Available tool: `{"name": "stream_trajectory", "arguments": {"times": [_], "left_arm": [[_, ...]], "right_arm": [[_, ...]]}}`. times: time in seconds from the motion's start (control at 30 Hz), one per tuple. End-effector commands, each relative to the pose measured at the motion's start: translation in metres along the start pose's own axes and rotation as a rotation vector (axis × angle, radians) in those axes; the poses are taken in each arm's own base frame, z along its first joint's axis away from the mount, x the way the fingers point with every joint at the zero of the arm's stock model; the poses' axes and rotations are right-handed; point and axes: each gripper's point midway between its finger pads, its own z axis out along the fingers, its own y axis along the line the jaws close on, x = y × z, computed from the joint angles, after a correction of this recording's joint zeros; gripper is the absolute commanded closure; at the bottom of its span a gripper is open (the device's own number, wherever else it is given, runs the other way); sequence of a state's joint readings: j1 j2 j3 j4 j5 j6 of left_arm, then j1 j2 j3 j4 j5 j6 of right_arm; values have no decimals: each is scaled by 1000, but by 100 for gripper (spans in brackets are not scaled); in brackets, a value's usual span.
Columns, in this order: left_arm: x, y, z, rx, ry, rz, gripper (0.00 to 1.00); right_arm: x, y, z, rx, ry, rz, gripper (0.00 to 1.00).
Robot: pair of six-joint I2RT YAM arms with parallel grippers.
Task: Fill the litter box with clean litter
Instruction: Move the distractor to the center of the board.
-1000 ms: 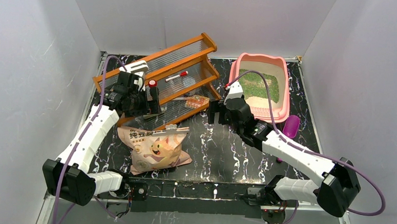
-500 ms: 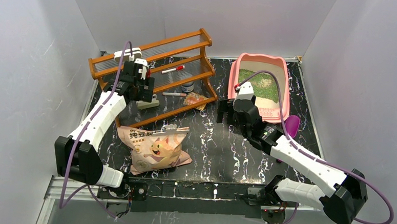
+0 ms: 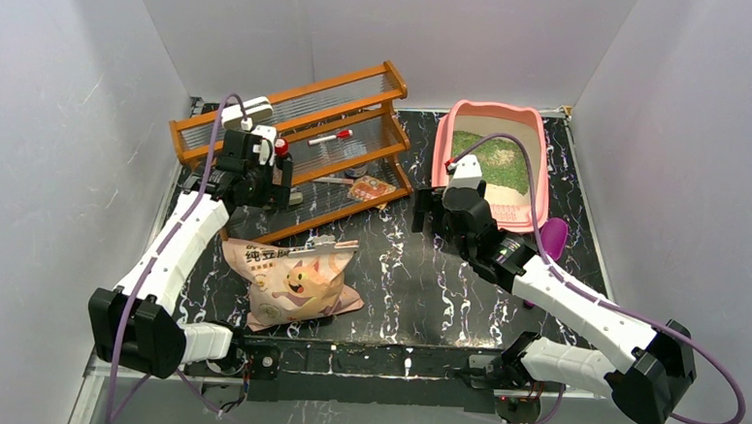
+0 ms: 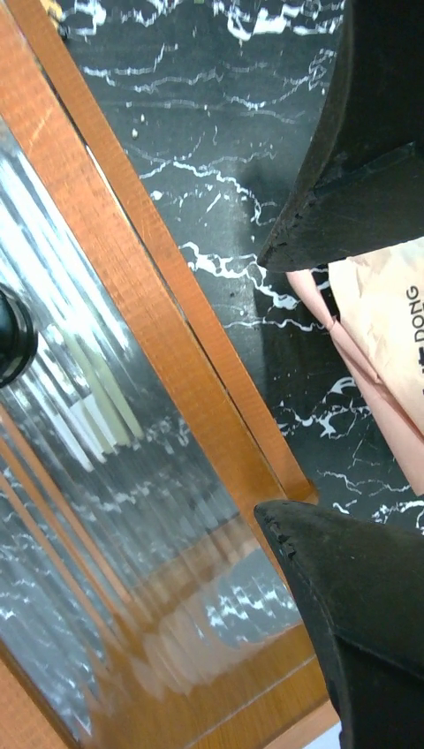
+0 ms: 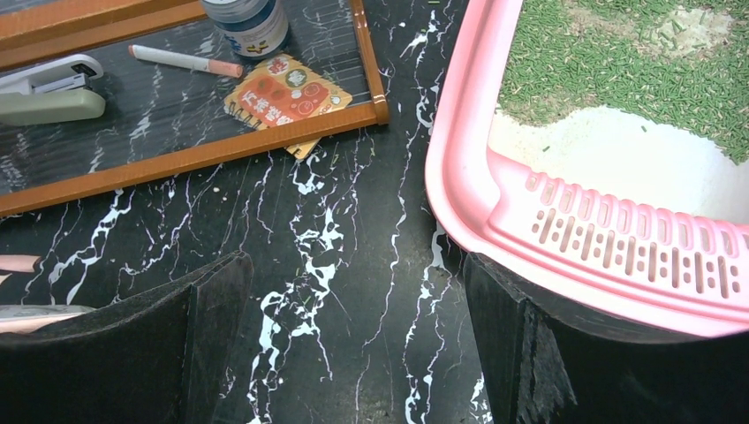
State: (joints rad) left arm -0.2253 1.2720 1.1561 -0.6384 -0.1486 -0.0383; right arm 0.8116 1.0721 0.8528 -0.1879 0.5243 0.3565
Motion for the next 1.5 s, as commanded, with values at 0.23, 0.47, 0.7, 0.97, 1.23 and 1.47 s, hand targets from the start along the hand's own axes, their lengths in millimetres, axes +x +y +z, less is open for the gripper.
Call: {"name": "stream_trajectory", "arguments": {"times": [0.23, 0.47, 0.7, 0.97, 1.23, 1.47], "left_arm": [[18, -59, -38, 341, -1, -130, 2], [48, -80, -26, 371, 51, -133, 2], [62, -47, 5, 122, 51, -222, 2], [57, -53, 23, 145, 42, -181, 2], [97, -75, 39, 208, 128, -288, 4], [124, -78, 54, 152, 146, -371, 6]], "right_arm": [[-18, 3, -3, -2, -34, 38, 2], [-12, 7, 1, -20, -20, 46, 2], [-7, 10, 3, -29, 10, 32, 2], [-4, 11, 6, -30, 20, 14, 2], [-3, 15, 11, -39, 33, 22, 2], [-1, 19, 15, -46, 46, 11, 2]]}}
